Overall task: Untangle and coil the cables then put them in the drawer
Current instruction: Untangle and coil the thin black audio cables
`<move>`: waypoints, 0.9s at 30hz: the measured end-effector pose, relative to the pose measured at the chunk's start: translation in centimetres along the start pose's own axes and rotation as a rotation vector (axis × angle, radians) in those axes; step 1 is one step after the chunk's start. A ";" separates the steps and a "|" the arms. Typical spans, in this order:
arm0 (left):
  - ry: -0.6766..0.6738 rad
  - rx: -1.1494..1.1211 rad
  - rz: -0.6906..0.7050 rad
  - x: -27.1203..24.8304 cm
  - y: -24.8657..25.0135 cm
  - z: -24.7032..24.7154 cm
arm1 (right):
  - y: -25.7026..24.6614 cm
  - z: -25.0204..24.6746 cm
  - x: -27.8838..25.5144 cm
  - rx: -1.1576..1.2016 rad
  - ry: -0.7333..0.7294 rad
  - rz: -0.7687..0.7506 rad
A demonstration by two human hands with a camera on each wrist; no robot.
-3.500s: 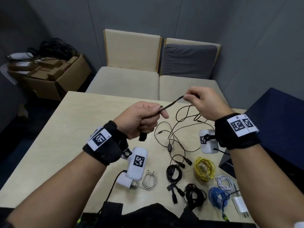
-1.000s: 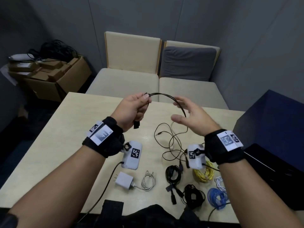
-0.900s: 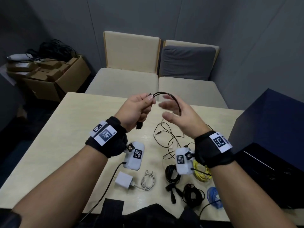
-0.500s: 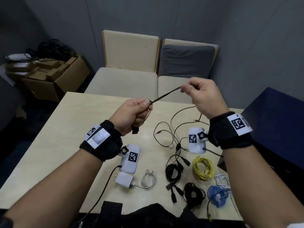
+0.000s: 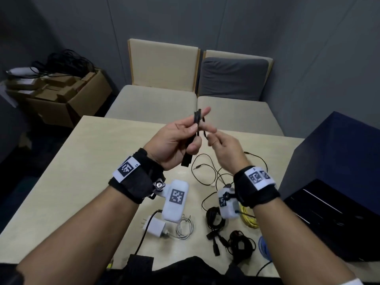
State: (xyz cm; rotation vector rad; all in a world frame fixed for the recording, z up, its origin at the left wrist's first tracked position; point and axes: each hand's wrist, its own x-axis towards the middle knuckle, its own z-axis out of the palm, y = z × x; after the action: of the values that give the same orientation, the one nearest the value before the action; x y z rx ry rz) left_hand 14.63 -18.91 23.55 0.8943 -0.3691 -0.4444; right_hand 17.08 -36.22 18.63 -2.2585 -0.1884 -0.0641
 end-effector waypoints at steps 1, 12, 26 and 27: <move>0.044 0.008 0.045 0.3 0.1 0.0 | 0.1 0.7 -0.6 0.011 -0.015 -0.005; 0.437 0.297 0.278 3.1 0.7 -3.5 | -1.5 1.8 -3.6 -0.123 -0.305 -0.174; 0.364 0.854 0.007 0.8 0.3 -5.9 | -5.8 -6.9 -1.7 -0.247 -0.089 -0.307; 0.334 0.880 -0.027 0.5 0.1 -5.7 | -5.8 -7.3 -1.3 -0.251 -0.062 -0.322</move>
State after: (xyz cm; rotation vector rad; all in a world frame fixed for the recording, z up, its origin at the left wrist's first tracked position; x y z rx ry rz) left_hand 17.88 -15.36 20.46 1.8023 -0.2366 -0.1316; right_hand 15.04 -38.35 27.61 -2.4604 -0.6057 -0.1978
